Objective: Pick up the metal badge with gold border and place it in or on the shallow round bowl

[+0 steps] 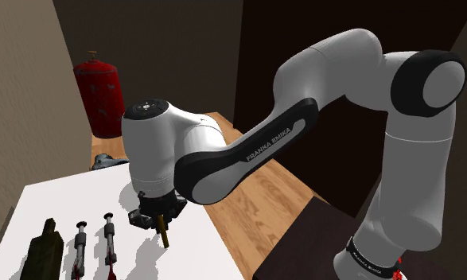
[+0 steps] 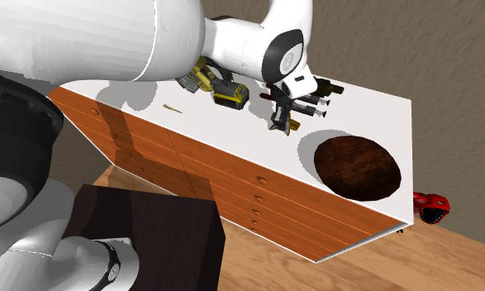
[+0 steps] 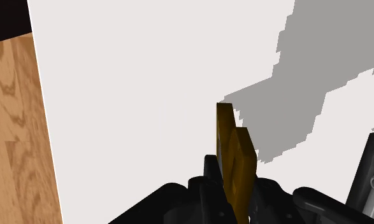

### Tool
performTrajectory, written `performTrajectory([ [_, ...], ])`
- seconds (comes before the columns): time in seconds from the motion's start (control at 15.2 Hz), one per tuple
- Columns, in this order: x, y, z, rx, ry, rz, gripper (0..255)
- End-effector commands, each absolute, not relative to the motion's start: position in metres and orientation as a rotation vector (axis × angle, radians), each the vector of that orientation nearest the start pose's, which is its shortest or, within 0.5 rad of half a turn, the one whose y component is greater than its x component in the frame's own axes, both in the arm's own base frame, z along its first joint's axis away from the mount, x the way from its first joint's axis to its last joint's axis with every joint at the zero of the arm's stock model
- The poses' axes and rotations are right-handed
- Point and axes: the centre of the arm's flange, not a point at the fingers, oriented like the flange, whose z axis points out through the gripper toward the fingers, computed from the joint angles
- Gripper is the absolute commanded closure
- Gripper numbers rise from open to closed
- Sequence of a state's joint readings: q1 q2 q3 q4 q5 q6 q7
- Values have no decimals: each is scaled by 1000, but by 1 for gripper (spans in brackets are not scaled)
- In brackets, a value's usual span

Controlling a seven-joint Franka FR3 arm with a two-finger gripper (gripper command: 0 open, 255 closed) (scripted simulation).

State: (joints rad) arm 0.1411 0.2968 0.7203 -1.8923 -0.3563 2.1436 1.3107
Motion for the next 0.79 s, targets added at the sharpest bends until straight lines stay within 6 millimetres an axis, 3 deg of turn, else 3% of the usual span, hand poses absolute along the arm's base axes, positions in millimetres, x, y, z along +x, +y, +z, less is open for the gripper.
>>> performTrajectory([
  [0.0,429,440,392,-3118,448,-182,255],
  [0.73,429,440,450,-3118,448,-182,255],
])
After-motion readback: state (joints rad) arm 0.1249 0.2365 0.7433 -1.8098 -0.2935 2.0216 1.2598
